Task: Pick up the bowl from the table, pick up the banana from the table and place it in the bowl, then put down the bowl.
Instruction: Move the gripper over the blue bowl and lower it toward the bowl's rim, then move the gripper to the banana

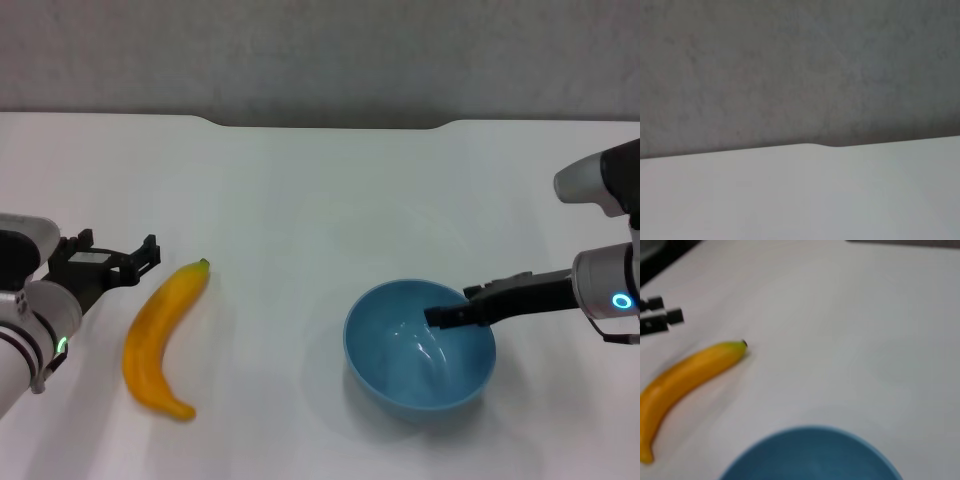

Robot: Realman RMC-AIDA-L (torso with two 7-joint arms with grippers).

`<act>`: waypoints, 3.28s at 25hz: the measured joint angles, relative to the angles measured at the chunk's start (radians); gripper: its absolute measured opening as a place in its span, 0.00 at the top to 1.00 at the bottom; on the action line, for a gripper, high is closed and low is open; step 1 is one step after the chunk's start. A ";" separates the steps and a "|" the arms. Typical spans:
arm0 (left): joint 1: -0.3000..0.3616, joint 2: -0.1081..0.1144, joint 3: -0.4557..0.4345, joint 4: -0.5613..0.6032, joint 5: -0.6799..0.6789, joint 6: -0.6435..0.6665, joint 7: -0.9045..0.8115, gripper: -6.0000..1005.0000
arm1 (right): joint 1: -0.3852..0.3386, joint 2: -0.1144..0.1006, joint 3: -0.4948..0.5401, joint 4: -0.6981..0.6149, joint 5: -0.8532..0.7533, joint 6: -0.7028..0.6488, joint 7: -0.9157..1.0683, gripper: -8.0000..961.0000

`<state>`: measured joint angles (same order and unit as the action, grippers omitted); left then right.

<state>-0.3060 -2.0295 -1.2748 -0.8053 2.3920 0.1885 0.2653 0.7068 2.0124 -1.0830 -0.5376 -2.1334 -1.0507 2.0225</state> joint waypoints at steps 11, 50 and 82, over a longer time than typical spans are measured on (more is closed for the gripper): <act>0.000 -0.001 0.008 -0.002 -0.001 0.023 0.000 0.11 | 0.032 0.000 -0.028 -0.036 -0.107 0.012 0.157 0.08; -0.003 -0.003 0.003 -0.002 -0.004 0.035 -0.027 0.11 | 0.074 0.006 -0.199 0.049 -0.149 0.120 0.245 0.78; -0.012 0.001 0.033 -0.039 -0.004 -0.152 0.041 0.11 | -0.112 0.009 -0.227 -0.200 0.047 0.242 0.175 0.96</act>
<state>-0.3178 -2.0284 -1.2421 -0.8447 2.3877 0.0369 0.3060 0.5943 2.0217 -1.3098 -0.7378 -2.0865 -0.8086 2.1979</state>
